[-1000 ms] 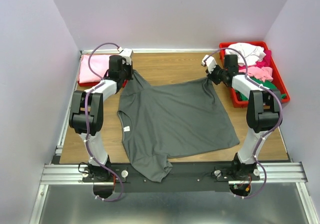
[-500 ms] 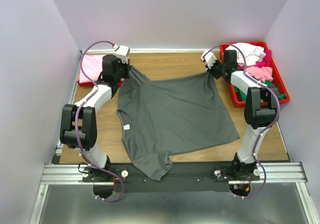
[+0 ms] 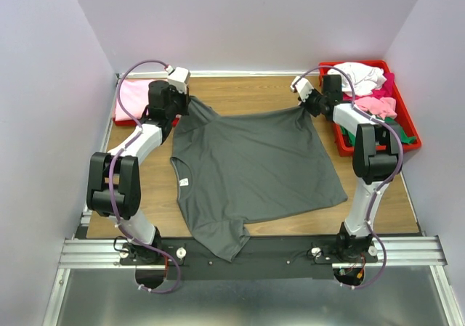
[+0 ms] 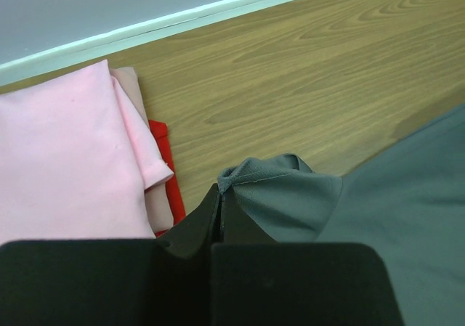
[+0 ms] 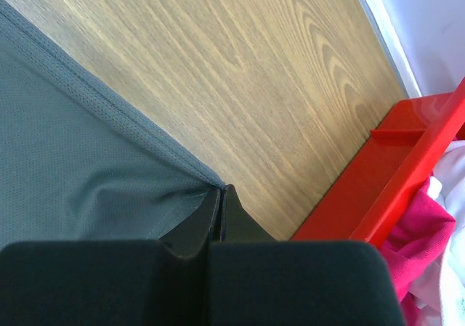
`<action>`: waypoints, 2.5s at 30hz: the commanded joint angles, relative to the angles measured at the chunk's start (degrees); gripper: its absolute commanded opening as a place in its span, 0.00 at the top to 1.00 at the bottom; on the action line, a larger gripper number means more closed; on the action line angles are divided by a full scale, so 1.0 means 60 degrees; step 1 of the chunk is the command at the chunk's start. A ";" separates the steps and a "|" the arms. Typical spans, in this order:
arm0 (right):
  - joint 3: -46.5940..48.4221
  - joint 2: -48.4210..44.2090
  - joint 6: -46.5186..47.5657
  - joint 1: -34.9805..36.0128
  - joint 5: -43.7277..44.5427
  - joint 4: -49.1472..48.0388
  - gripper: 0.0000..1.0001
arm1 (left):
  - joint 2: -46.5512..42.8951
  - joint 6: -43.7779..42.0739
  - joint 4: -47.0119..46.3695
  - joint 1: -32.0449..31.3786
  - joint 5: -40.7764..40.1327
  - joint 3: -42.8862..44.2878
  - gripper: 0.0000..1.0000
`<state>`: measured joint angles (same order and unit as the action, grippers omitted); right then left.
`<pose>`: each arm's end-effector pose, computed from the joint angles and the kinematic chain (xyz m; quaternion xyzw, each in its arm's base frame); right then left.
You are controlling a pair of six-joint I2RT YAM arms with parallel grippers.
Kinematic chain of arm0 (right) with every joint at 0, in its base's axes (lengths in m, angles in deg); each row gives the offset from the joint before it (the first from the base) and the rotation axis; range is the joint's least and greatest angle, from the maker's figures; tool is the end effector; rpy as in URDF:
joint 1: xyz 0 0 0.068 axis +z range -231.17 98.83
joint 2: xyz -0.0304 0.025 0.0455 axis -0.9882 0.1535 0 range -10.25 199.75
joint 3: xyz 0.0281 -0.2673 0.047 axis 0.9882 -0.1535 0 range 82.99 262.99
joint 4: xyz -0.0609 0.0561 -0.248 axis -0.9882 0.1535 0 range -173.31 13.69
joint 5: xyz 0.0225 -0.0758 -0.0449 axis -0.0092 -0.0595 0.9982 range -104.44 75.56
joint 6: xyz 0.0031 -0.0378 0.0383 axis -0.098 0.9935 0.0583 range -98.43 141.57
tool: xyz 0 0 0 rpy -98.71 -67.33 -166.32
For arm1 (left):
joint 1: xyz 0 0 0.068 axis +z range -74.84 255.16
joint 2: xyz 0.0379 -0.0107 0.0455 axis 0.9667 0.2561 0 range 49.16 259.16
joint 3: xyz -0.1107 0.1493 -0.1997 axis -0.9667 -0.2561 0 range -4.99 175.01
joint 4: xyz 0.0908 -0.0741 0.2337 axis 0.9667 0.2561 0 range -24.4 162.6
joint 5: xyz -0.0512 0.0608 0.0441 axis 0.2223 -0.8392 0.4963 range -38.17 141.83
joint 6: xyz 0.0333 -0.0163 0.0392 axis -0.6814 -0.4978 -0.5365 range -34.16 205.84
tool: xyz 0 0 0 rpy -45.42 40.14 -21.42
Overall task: Fold and stack the t-shirts
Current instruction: Fold the tshirt
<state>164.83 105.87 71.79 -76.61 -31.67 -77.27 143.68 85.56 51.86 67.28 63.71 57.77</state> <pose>0.4527 0.0467 0.1923 -0.4686 0.7677 -0.0358 0.4356 0.3796 -0.0599 0.2650 0.1179 0.7983 -0.1223 0.5777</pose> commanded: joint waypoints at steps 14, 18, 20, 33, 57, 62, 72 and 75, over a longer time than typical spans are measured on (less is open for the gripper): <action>-0.1276 -0.1466 0.0990 0.0046 -0.0746 -0.0128 1.00 | -0.0211 -0.0218 0.0253 -0.0152 0.0715 -0.0308 1.00; -0.1628 -0.1773 0.1181 0.0061 -0.0717 -0.0128 1.00 | -0.0737 -0.0233 0.0444 -0.0225 0.0686 -0.0631 1.00; -0.1716 -0.1862 0.1181 0.0032 -0.0687 -0.0143 0.99 | -0.0928 -0.0233 0.0560 -0.0254 0.0686 -0.0835 1.00; -0.2097 -0.2359 0.0991 -0.0173 -0.0585 -0.0143 1.00 | -0.2042 -0.0277 0.1630 -0.0883 0.0569 -0.1466 1.00; -0.2976 -0.2932 0.1108 -0.0422 -0.0438 -0.0143 1.00 | -0.3742 0.0440 0.3110 -0.1880 0.0027 -0.2111 1.00; -0.3093 -0.3034 0.1137 -0.0452 -0.0380 -0.0128 0.99 | -0.3859 0.0631 0.3256 -0.2041 -0.0163 -0.2330 1.00; -0.3547 -0.3488 0.1430 -0.0467 -0.0277 -0.0128 0.98 | -0.4386 0.0807 0.3564 -0.2085 -0.0940 -0.2535 1.00; -0.3723 -0.3547 0.1722 -0.0467 -0.0073 -0.0114 0.96 | -0.4605 0.0851 0.3593 -0.2100 -0.0896 -0.2652 1.00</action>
<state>144.13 86.55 79.70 -79.04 -34.27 -77.68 118.26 89.89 72.21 55.11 60.30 42.82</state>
